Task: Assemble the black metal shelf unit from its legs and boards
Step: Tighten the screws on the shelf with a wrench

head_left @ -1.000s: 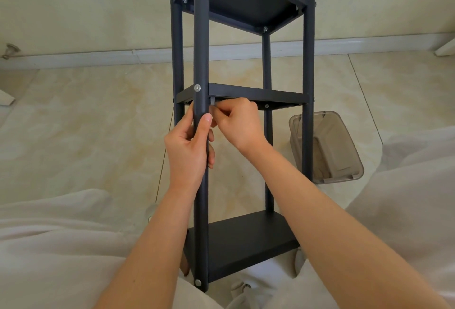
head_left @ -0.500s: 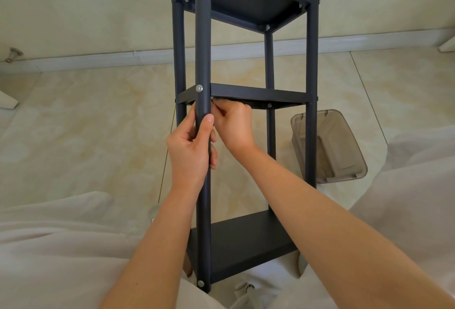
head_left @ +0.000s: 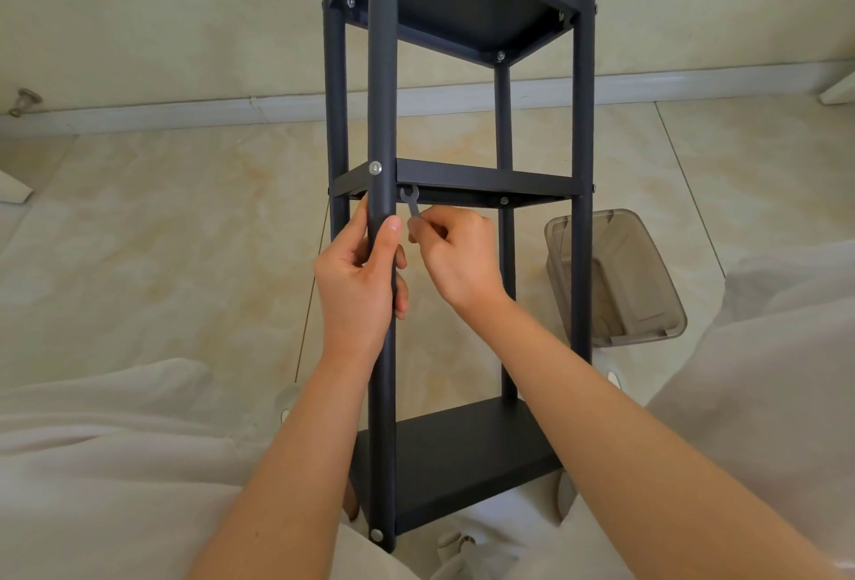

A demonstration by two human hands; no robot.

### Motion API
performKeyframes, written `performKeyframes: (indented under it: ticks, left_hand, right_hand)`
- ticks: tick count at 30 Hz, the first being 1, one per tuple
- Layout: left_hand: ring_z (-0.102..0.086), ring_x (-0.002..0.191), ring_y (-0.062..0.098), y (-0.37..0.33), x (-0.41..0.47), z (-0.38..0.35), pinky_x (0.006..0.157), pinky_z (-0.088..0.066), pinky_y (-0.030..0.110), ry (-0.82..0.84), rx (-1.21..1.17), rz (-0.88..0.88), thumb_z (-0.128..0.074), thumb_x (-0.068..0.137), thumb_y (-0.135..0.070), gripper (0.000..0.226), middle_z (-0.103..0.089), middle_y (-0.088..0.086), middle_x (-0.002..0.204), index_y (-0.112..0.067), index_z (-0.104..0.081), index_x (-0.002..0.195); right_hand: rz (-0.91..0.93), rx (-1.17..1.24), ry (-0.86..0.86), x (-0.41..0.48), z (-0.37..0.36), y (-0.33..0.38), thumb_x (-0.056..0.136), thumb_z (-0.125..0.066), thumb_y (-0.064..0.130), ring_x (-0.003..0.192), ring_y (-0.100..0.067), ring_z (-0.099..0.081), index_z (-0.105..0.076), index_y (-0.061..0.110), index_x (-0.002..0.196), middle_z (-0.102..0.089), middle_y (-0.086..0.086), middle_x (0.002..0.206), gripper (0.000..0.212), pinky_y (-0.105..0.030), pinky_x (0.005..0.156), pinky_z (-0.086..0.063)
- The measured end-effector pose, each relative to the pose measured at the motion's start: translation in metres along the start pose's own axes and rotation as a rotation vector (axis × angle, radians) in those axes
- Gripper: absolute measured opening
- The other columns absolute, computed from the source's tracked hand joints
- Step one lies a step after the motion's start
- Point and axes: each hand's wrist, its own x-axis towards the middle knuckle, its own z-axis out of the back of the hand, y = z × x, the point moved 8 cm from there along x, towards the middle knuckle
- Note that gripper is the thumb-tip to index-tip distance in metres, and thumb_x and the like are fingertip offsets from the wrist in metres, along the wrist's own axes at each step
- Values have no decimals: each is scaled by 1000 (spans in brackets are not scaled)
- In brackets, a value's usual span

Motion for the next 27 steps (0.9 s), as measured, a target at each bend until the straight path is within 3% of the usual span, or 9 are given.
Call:
performKeyframes:
  ticks: [3, 7, 12, 16, 17, 20, 23, 27]
  left_hand:
    - [-49, 35, 22, 0, -1, 0, 36, -42, 26, -7, 1, 3, -57, 102, -28, 34, -57, 12, 68, -23, -63, 135]
    - [-49, 34, 21, -1, -1, 0, 36, -42, 26, -4, -4, -1, -56, 103, -27, 33, -57, 9, 66, -23, -63, 135]
    - [-48, 34, 20, -1, -1, 0, 35, -41, 25, -2, -17, 1, -56, 103, -27, 34, -56, 10, 66, -25, -62, 136]
    - [-48, 34, 21, 0, 0, 0, 36, -41, 25, -6, -6, 5, -56, 103, -28, 33, -58, 9, 67, -22, -63, 135]
    - [-49, 34, 21, 0, 0, 0, 36, -42, 25, -6, -4, 3, -56, 103, -28, 34, -58, 9, 67, -22, -62, 136]
    - [-50, 35, 22, 0, -1, 0, 37, -42, 26, -4, 1, 1, -56, 103, -27, 34, -58, 10, 68, -22, -62, 136]
    - [-49, 35, 22, 0, -1, 0, 37, -42, 26, -4, 1, 7, -55, 103, -26, 33, -58, 10, 68, -17, -63, 134]
    - [-47, 35, 23, 2, 0, -1, 38, -40, 26, -4, -15, 28, -55, 103, -23, 31, -56, 13, 68, -14, -64, 132]
  right_hand:
    - [-9, -2, 18, 2, 2, 7, 93, -56, 12, 52, -8, -43, -65, 0, 67, -53, -2, 54, 30, -17, 53, -35]
    - [-4, 20, 37, 7, 2, 19, 92, -57, 11, 54, -12, -40, -62, -5, 66, -57, -18, 61, 30, -25, 54, -35]
    - [15, -6, 6, 10, 9, 23, 93, -58, 12, 50, -9, -40, -71, 0, 71, -58, -8, 56, 28, -17, 52, -33]
    - [38, -44, 25, 10, 6, 24, 94, -58, 13, 55, -24, -48, -68, -5, 69, -60, -16, 59, 32, -28, 58, -42]
    - [41, -46, 29, 10, 6, 24, 95, -58, 13, 55, -23, -52, -67, -5, 67, -62, -15, 59, 34, -28, 59, -44]
    - [36, -50, 42, 11, 3, 20, 95, -59, 13, 50, -2, -56, -68, 0, 65, -66, -1, 57, 34, -10, 55, -40]
    - [15, -21, 50, 13, -2, 16, 96, -59, 13, 49, 3, -57, -71, 5, 69, -59, 15, 52, 31, -5, 55, -40]
    - [32, 29, 10, 15, -9, 13, 96, -61, 14, 56, -3, -63, -74, 3, 77, -67, 0, 61, 26, -24, 62, -54]
